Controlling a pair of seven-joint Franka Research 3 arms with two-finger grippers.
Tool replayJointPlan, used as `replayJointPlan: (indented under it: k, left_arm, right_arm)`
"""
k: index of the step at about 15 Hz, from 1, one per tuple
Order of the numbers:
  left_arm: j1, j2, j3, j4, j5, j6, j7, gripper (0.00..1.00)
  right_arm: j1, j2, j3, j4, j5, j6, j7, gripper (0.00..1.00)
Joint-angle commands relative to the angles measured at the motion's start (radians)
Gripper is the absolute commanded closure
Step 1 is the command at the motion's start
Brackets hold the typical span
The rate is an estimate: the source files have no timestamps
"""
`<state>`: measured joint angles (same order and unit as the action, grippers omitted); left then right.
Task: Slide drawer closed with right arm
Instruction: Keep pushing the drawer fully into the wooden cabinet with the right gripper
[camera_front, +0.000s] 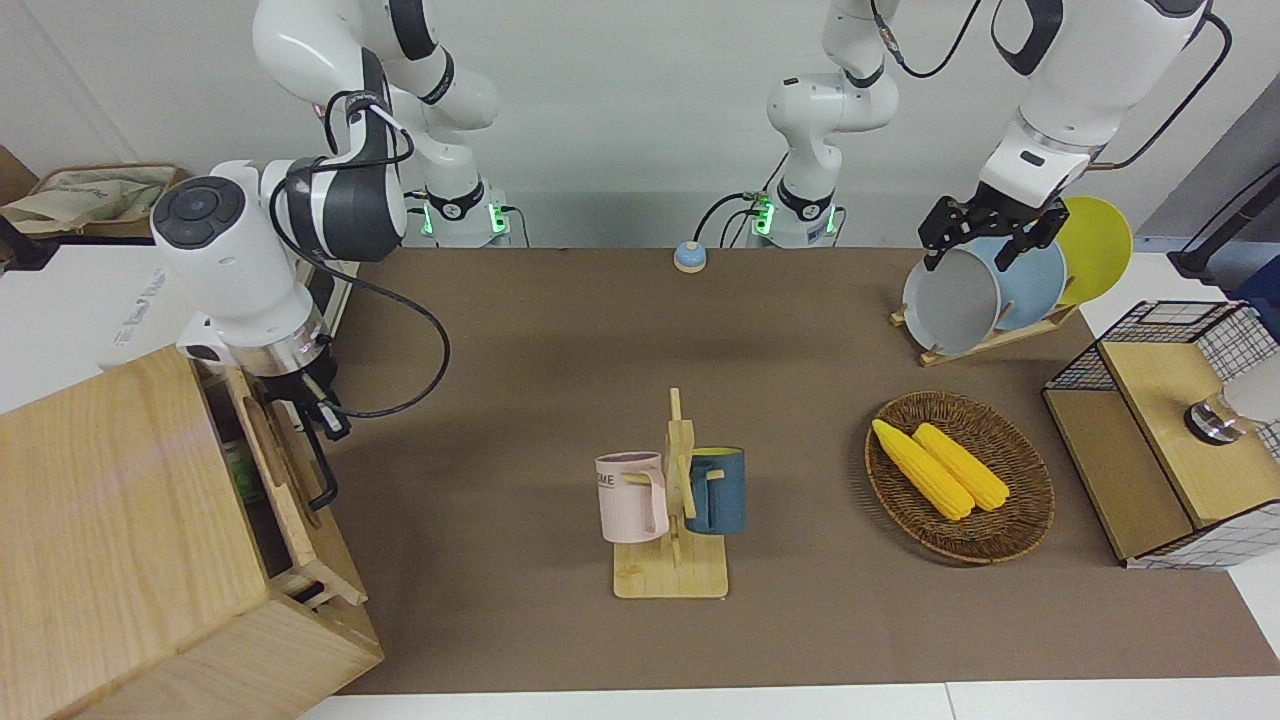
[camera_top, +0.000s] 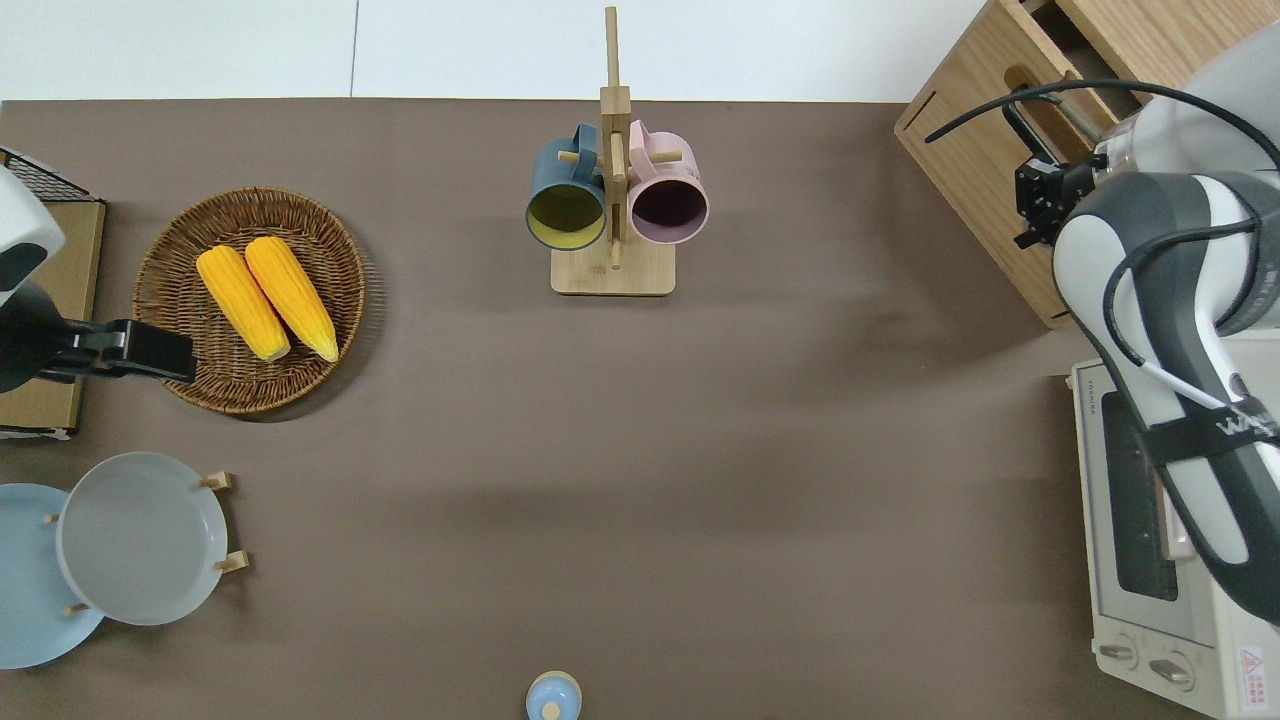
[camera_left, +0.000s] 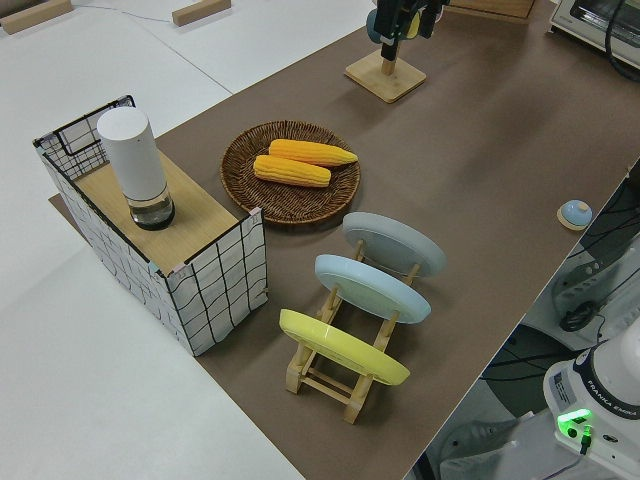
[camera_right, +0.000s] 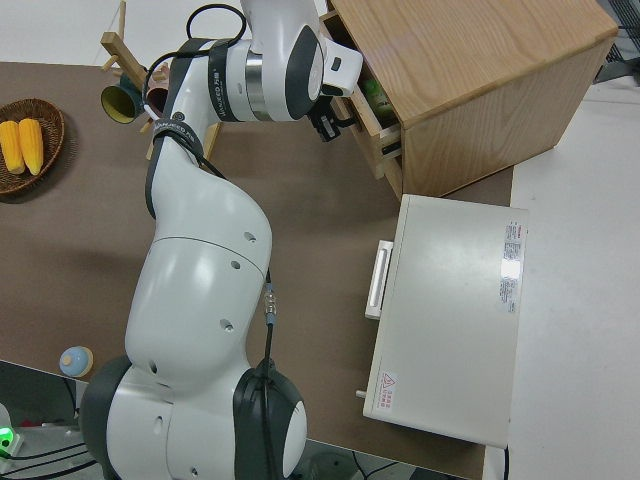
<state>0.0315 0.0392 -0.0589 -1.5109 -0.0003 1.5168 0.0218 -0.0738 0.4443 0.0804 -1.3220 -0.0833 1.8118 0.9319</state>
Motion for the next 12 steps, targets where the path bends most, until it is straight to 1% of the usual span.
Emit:
replayJointPlan:
  k: [1, 3, 4, 12]
  left_arm:
    - [0.005, 0.011, -0.007, 0.024, 0.017, -0.020, 0.009, 0.01]
    - [0.005, 0.011, -0.007, 0.024, 0.017, -0.020, 0.009, 0.01]
    - [0.005, 0.011, -0.007, 0.024, 0.017, -0.020, 0.009, 0.01]
    - [0.005, 0.011, -0.007, 0.024, 0.017, -0.020, 0.009, 0.01]
  right_arm:
    - [-0.038, 0.033, 0.016, 0.035, -0.027, 0.046, -0.031, 1.000]
    - [-0.063, 0.039, 0.016, 0.035, -0.027, 0.060, -0.066, 1.000]
    - [-0.069, 0.040, 0.018, 0.043, -0.027, 0.066, -0.073, 1.000]
    - [-0.066, 0.045, 0.018, 0.044, -0.026, 0.072, -0.071, 1.000]
